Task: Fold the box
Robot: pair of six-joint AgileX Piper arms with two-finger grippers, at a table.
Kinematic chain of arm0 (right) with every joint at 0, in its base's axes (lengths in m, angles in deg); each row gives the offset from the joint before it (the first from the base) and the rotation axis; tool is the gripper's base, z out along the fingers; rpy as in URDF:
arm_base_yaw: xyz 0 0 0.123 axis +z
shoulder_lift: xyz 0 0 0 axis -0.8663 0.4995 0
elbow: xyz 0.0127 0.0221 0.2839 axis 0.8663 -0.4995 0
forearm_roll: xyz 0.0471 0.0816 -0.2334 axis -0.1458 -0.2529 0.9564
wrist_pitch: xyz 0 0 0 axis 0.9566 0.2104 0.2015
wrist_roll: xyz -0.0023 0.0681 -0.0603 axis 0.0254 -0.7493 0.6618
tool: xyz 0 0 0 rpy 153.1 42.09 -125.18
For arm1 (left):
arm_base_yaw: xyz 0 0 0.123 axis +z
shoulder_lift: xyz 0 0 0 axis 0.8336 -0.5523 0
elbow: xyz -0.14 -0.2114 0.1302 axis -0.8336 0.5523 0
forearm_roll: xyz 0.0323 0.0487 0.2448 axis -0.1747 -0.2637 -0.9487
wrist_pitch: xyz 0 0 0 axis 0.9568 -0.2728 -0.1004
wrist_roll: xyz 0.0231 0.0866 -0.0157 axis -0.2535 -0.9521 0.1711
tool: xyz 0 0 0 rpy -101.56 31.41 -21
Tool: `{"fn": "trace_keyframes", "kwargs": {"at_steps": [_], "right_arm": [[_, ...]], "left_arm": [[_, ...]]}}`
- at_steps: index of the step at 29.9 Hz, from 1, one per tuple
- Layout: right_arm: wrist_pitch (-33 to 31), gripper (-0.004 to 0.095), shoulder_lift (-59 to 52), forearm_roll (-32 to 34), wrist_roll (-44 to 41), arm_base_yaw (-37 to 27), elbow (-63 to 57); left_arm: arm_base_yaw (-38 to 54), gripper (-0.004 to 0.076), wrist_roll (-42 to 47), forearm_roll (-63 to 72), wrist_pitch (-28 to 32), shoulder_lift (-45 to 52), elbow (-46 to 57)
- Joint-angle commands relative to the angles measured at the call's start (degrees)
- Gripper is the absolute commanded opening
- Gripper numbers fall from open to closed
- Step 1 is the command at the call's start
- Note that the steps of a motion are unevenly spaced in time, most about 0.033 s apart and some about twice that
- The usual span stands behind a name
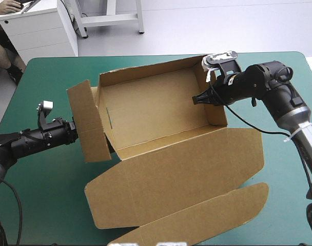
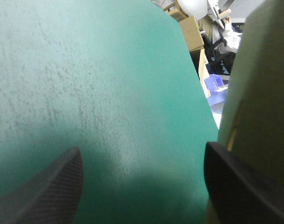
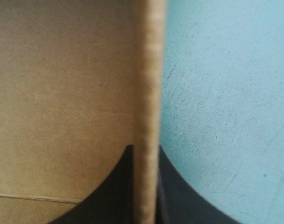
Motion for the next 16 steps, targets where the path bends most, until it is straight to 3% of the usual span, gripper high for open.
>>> {"fn": "trace_keyframes", "kwargs": {"at_steps": [1, 16], "right_arm": [[3.48, -0.002, -1.89, -0.83, -0.57, -0.21, 1.94], [4.83, -0.002, -1.74, 6.3, -4.88, -0.21, 1.94]], "left_arm": [[-0.72, 0.0514, -0.7, 5.25, -6.98, 3.64, -1.7], [-3.19, 0.0511, -0.31, 5.55, -6.98, 13.18, -4.89]]}}
